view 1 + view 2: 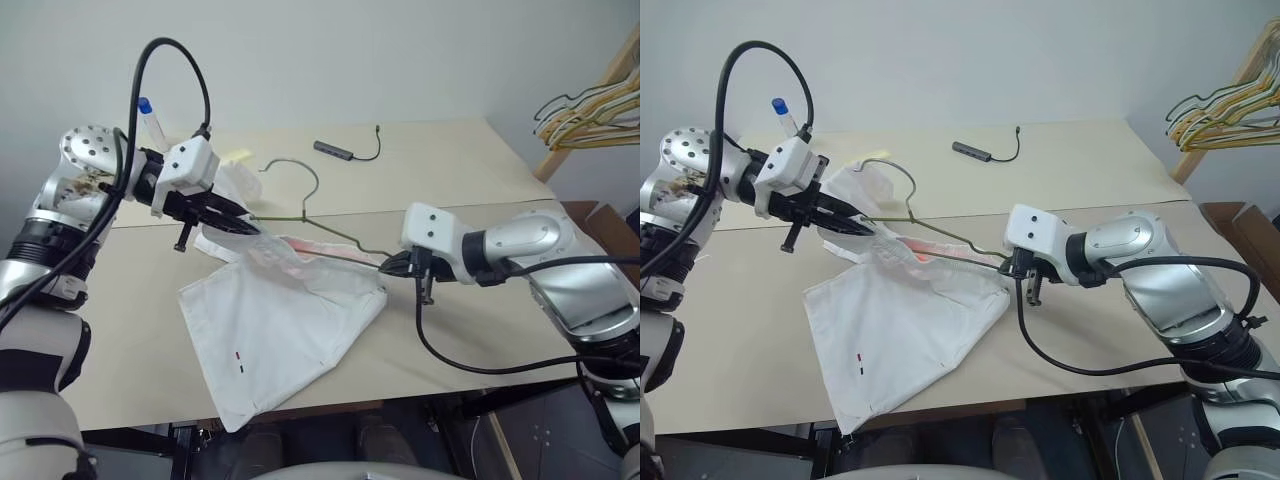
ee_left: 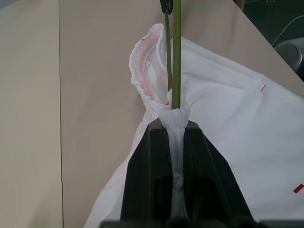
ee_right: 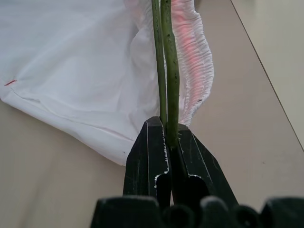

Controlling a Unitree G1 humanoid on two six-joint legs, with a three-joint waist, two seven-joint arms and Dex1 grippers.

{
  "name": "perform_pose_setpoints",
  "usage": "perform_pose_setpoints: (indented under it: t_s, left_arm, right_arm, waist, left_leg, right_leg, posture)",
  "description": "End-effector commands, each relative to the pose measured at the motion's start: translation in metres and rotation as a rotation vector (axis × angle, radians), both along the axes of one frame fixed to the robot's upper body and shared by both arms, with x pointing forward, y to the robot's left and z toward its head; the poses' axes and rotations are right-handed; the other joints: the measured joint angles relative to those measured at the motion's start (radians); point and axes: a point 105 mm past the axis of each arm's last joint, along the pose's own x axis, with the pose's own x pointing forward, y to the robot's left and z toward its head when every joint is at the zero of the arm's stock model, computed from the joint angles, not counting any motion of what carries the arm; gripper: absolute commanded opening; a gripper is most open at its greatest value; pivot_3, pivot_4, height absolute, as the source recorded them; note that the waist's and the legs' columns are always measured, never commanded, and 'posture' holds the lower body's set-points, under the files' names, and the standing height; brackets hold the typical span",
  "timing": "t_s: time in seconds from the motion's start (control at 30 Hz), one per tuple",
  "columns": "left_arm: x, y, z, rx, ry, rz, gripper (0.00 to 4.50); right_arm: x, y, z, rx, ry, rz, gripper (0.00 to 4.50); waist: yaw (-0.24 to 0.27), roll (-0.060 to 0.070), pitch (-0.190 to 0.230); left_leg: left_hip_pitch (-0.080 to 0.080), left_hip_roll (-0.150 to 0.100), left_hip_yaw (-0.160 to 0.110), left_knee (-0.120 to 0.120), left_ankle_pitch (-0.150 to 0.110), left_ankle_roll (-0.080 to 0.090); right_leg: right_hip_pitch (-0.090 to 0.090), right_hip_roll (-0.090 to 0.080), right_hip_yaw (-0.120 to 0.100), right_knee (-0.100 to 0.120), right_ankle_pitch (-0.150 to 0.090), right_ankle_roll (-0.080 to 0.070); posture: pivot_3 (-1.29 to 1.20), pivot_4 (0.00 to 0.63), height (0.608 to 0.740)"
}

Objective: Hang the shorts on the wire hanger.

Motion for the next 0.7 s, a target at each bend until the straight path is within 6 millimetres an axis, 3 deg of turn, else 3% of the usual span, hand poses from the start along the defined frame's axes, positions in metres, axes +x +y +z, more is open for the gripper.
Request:
perform_pose_setpoints:
  t_s: [0.03, 0.1, 0.13, 0.23, 0.4, 0.5, 0.6, 0.7]
  left_arm:
    - [0.004, 0.004, 0.008, 0.014, -0.08, 0.007, 0.0]
    - [0.003, 0.005, 0.007, 0.015, -0.095, 0.003, 0.0]
    - [0.002, 0.006, 0.007, 0.01, -0.1, 0.002, 0.0]
    - [-0.001, 0.008, 0.008, -0.007, -0.108, 0.009, 0.0]
    - [-0.007, 0.018, 0.003, -0.011, -0.107, 0.042, 0.0]
    - [-0.009, 0.024, -0.001, 0.013, -0.117, 0.071, 0.0]
    - [-0.011, 0.029, -0.001, -0.001, -0.124, 0.098, 0.0]
    - [-0.012, 0.036, -0.001, -0.001, -0.128, 0.131, 0.0]
  right_arm:
    - [-0.001, 0.008, 0.02, 0.052, -0.193, 0.08, 0.0]
    - [0.001, 0.01, 0.02, 0.08, -0.209, 0.074, 0.0]
    - [0.002, 0.01, 0.019, 0.084, -0.209, 0.066, 0.56]
    - [0.007, -0.003, 0.014, 0.042, -0.236, 0.007, 1.43]
    - [0.019, -0.041, 0.04, 0.209, -0.25, -0.266, 3.03]
    - [0.01, -0.064, 0.042, 0.342, -0.159, -0.406, 3.94]
    - [-0.018, -0.075, 0.021, 0.311, -0.074, -0.401, 3.94]
    - [-0.029, -0.072, -0.003, 0.354, 0.037, -0.462, 3.94]
  waist:
    - [-0.001, 0.0, 0.0]
    - [-0.004, 0.0, 0.0]
    - [-0.005, 0.0, 0.0]
    - [-0.01, 0.0, 0.0]
    - [-0.01, 0.0, 0.0]
    - [-0.01, 0.0, 0.0]
    - [-0.001, -0.001, 0.0]
    - [-0.012, -0.001, 0.0]
  left_leg:
    - [0.0, 0.0, 0.0, 0.0, 0.0, 0.0]
    - [0.0, 0.0, 0.0, 0.001, 0.0, 0.0]
    - [0.0, 0.0, 0.0, 0.001, 0.0, 0.0]
    - [0.0, 0.0, 0.0, 0.001, 0.0, 0.0]
    - [-0.001, 0.0, 0.0, 0.001, 0.0, 0.0]
    - [0.0, 0.0, -0.001, 0.001, 0.0, 0.0]
    - [0.0, 0.0, -0.002, 0.001, 0.0, 0.001]
    - [0.0, 0.0, -0.001, 0.001, 0.0, 0.001]
  right_leg:
    - [0.0, 0.0, 0.0, 0.0, 0.0, 0.0]
    - [0.0, 0.0, 0.0, 0.0, 0.0, 0.0]
    - [0.0, 0.0, 0.0, 0.0, 0.0, 0.0]
    - [0.0, 0.0, 0.0, 0.001, 0.0, 0.0]
    - [0.0, 0.0, 0.0, 0.001, 0.0, 0.0]
    - [0.0, 0.0, 0.0, 0.001, 0.0, -0.001]
    - [0.001, 0.0, -0.001, 0.001, 0.0, 0.0]
    - [0.001, 0.0, 0.0, 0.001, 0.0, 0.0]
  posture:
    - [-0.07, 0.0, 0.74]
    - [-0.06, 0.0, 0.74]
    - [-0.06, 0.0, 0.74]
    - [-0.06, 0.0, 0.74]
    - [-0.07, 0.0, 0.74]
    - [-0.07, 0.0, 0.74]
    - [-0.1, 0.0, 0.74]
    - [-0.13, 0.0, 0.74]
